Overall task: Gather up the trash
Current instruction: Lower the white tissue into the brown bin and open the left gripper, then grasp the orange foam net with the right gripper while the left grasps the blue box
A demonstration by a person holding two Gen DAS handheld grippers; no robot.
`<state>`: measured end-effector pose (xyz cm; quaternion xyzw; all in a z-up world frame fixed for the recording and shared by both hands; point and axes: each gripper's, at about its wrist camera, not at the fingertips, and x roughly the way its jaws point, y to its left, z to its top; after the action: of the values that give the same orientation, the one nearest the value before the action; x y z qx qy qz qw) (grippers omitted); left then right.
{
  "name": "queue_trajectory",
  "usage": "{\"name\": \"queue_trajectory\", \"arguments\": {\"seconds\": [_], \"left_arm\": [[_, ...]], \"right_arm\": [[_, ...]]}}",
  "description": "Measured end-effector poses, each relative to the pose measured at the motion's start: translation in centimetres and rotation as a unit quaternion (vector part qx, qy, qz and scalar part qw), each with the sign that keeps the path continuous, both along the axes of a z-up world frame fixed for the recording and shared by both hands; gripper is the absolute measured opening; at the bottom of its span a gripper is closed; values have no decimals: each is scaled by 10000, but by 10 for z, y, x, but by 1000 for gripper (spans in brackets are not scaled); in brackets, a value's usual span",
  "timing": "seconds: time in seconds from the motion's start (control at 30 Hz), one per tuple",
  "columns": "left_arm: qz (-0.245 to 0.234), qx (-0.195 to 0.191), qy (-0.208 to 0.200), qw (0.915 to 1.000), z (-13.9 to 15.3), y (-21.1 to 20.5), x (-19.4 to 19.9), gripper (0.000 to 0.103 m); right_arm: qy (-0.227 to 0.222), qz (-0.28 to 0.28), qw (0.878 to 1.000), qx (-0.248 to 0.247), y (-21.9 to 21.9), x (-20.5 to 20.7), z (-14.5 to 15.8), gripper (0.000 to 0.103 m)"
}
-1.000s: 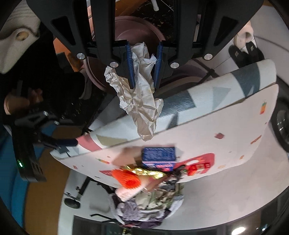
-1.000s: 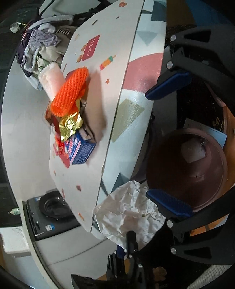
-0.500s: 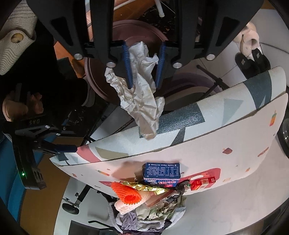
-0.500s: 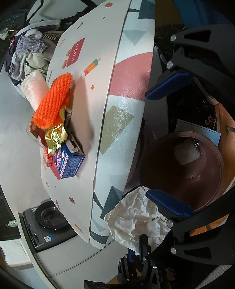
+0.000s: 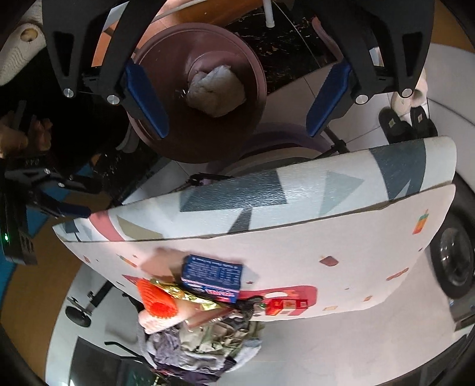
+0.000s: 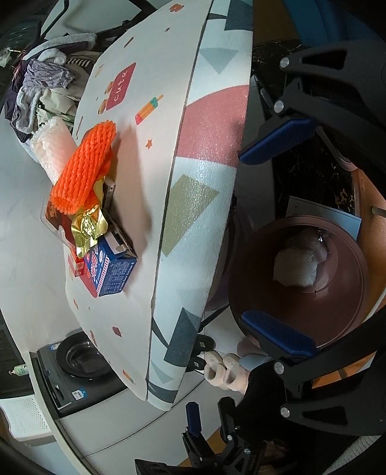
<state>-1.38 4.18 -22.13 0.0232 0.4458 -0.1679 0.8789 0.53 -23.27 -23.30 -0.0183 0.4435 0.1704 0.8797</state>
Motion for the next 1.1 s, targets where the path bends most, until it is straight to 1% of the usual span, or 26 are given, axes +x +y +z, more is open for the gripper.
{"name": "queue_trajectory", "arguments": {"seconds": [0.43, 0.57, 0.63, 0.73, 0.8, 0.87, 0.93, 1.1], "left_arm": [[85, -21, -8, 10000, 0, 3, 0, 92], [144, -4, -64, 9999, 3, 5, 0, 92], [179, -9, -133, 9998, 8, 6, 1, 92], [240, -60, -263, 9993, 16, 9, 3, 92], [262, 35, -376, 9989, 23, 9, 9, 92], [250, 100, -409, 9988, 29, 7, 17, 92], [221, 64, -476, 9986, 38, 7, 26, 92], [196, -12, -666, 9976, 60, 3, 46, 92]], "right_arm": [[-3, -2, 10000, -1, 0, 0, 0, 97], [-45, -97, 9999, -100, -1, 1, 2, 97], [-121, -225, 9997, -29, -6, 1, 8, 97], [-241, -402, 9986, 244, -21, 8, 21, 97], [-301, -484, 9978, 326, -31, 19, 30, 97], [-424, -575, 9969, 314, -39, 31, 39, 97], [-580, -634, 9959, 285, -45, 46, 50, 97], [-883, -597, 9940, 245, -42, 80, 71, 97]]}}
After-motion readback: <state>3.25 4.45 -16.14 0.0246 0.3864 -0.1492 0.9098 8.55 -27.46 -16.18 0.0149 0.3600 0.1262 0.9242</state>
